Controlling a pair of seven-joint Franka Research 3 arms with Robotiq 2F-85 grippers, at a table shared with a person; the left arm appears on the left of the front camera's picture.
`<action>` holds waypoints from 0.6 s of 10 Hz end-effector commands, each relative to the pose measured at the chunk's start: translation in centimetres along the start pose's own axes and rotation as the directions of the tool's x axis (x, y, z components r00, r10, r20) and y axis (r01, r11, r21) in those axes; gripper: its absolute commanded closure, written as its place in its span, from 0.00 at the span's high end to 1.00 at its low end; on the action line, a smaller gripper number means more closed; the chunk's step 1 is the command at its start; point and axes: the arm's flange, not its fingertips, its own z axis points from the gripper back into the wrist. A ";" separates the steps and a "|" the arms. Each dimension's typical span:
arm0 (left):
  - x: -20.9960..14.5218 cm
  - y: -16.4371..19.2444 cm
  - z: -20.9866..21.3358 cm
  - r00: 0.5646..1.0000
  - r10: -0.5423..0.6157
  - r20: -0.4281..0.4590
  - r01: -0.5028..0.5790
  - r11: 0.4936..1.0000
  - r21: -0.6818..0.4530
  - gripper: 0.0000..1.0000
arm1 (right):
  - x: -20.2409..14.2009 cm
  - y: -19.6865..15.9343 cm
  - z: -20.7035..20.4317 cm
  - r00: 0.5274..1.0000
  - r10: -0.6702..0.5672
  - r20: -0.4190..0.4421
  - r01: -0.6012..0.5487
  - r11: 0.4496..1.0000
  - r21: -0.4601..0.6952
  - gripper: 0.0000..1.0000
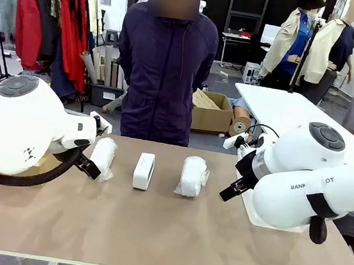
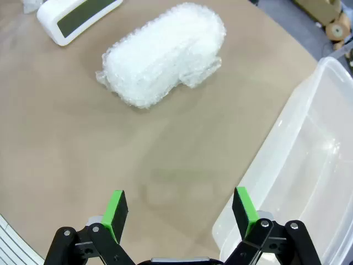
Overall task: Separate and place wrapped and unwrapped clocks.
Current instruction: Pick up the Digital clock indicated by the person.
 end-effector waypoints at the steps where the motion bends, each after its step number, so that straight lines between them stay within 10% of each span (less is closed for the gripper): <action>1: 0.0 0.0 0.0 1.000 0.000 0.000 0.000 1.000 0.000 1.00 | 0.0 0.0 0.0 1.000 0.000 0.000 0.000 1.000 0.000 1.00; 6: 0.0 0.0 0.0 1.000 0.000 0.000 0.000 1.000 0.000 1.00 | 0.0 0.0 0.0 1.000 0.000 0.000 0.000 1.000 0.000 1.00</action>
